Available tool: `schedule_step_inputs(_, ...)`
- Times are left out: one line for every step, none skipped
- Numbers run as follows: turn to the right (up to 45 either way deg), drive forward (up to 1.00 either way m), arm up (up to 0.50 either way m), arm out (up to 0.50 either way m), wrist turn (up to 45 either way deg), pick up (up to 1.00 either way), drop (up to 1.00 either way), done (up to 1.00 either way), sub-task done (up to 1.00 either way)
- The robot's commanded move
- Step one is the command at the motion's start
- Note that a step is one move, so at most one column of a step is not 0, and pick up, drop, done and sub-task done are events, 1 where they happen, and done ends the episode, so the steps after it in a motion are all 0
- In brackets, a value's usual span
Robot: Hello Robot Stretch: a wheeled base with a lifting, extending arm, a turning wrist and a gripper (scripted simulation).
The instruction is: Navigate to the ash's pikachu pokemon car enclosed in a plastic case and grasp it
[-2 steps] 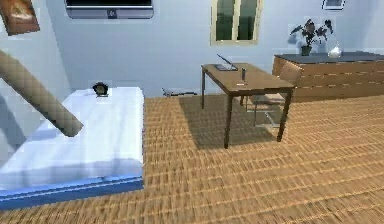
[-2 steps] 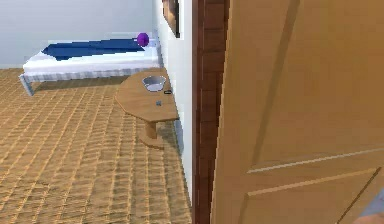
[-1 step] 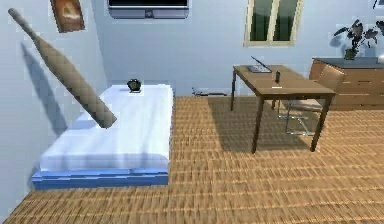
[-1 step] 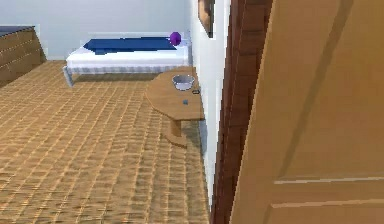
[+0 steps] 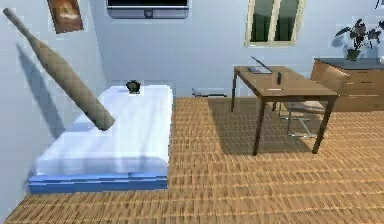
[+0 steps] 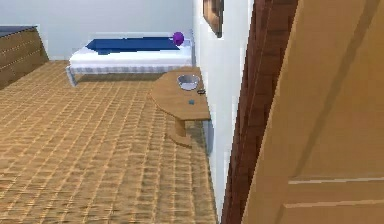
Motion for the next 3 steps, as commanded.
schedule_step_inputs(21.0, 0.0, 0.0, 0.0, 0.0, 0.0, 0.0, 0.0, 0.0)
schedule_step_inputs(0.0, 1.0, 0.0, 0.0, 0.0, 0.0, 0.0, 0.0, 0.0)
schedule_step_inputs(3.0, 0.0, 0.0, 0.0, 0.0, 0.0, 0.0, 0.0, 0.0)
